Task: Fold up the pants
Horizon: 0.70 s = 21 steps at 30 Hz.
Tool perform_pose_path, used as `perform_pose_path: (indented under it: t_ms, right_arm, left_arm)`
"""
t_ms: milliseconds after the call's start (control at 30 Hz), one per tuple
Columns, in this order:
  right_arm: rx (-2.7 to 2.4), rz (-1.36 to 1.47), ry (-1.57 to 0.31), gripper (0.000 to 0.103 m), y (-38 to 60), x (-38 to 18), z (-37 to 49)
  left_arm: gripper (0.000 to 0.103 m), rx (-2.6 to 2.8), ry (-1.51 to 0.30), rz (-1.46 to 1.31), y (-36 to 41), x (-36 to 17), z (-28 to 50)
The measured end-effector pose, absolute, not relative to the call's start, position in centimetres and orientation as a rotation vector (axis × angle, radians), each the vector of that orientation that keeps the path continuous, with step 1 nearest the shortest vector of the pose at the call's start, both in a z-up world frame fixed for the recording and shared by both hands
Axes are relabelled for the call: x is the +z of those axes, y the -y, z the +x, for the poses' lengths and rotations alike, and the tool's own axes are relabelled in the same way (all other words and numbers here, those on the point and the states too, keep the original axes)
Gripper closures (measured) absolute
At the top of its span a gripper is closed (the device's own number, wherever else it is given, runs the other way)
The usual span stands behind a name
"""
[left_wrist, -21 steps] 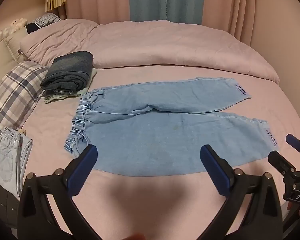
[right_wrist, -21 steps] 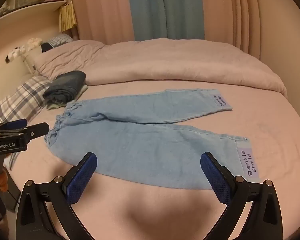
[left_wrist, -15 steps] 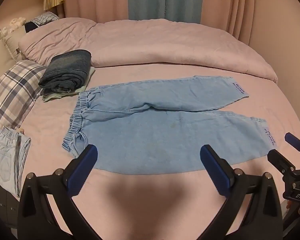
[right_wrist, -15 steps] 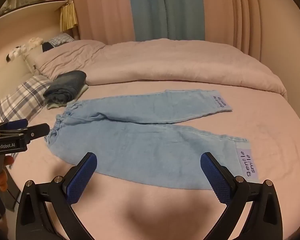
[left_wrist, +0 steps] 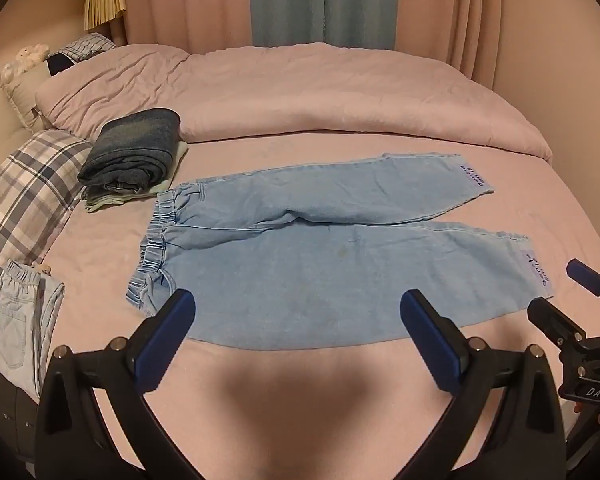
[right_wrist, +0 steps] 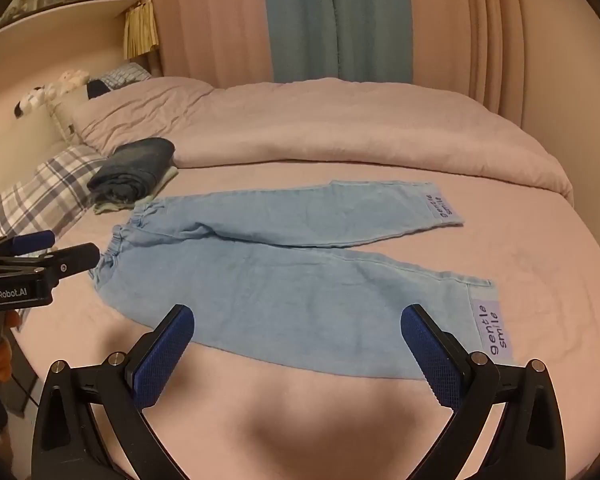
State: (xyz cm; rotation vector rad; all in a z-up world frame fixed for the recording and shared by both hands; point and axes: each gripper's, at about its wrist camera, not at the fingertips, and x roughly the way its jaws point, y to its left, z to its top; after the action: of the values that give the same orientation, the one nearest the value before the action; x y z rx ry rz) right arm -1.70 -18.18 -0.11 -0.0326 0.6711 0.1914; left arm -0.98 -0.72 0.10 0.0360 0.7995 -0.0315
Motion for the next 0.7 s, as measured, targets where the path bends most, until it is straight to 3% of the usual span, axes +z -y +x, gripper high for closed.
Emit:
perform_pose_path:
  t_ms: [700]
  right_arm:
    - [0.19,-0.034,-0.675,0.0,18.46,0.09,-1.39]
  left_arm:
    - [0.0,-0.014,-0.786,0.042,1.11,0.51,-0.77]
